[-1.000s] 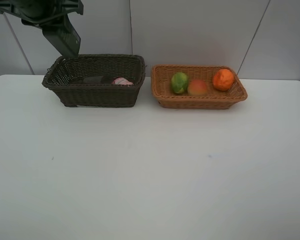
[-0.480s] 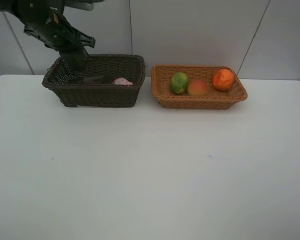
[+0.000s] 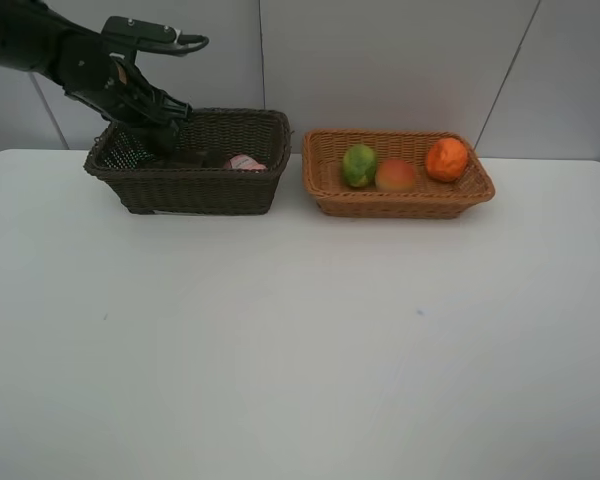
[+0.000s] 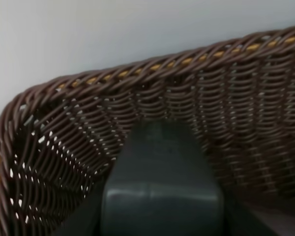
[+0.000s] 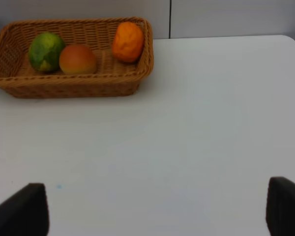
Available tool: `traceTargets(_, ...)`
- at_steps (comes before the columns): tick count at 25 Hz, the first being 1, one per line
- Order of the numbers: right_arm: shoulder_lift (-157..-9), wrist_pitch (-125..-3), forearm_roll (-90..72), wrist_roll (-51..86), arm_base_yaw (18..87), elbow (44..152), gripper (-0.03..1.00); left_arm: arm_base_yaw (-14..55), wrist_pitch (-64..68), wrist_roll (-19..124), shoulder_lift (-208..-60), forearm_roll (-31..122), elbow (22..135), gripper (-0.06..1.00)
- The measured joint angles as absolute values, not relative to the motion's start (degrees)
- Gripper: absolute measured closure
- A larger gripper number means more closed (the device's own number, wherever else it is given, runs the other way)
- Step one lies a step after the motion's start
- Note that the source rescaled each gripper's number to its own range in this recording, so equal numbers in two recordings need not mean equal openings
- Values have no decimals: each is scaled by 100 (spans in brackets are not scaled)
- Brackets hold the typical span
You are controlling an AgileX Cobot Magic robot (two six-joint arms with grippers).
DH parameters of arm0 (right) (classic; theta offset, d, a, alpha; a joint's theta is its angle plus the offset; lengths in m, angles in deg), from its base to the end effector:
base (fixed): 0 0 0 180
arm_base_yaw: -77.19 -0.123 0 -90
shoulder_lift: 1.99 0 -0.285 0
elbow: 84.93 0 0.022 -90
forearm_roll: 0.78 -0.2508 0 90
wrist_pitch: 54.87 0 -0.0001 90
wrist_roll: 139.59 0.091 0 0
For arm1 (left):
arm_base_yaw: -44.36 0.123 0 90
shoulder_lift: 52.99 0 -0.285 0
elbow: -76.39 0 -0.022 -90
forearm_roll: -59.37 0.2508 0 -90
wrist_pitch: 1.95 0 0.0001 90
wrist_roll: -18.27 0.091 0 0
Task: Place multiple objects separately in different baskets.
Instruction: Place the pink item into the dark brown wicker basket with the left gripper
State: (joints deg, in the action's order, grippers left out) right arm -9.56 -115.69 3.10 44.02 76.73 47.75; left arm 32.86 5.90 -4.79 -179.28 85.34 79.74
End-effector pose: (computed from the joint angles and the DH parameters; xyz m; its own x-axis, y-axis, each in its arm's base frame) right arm -0.0081 -0.0054 0.2834 -0.4314 0.0264 -0.9018 0.0582 0.9983 0.0014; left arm 0.4525 -0.0865 0.1763 -0.6220 0.1745 -0.7633 0.1836 0.9802 0.0745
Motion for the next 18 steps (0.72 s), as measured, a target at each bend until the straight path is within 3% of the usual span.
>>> traceTargets(9,-956,-11569,310,4402,7673,4775,2,3287,633,-479,-18052,8536,7974,50)
traceTargets(11,-956,-11569,310,4402,7673,4775,2,3287,633,-479,-18052,8486,7974,39)
traceTargets(14,-956,-11569,310,4402,7673,4775,2,3282,632,-484,-18014,8417,7974,6)
traceTargets(18,-956,-11569,310,4402,7673,4775,2,3282,754,-486,-17905,8348,7974,-5)
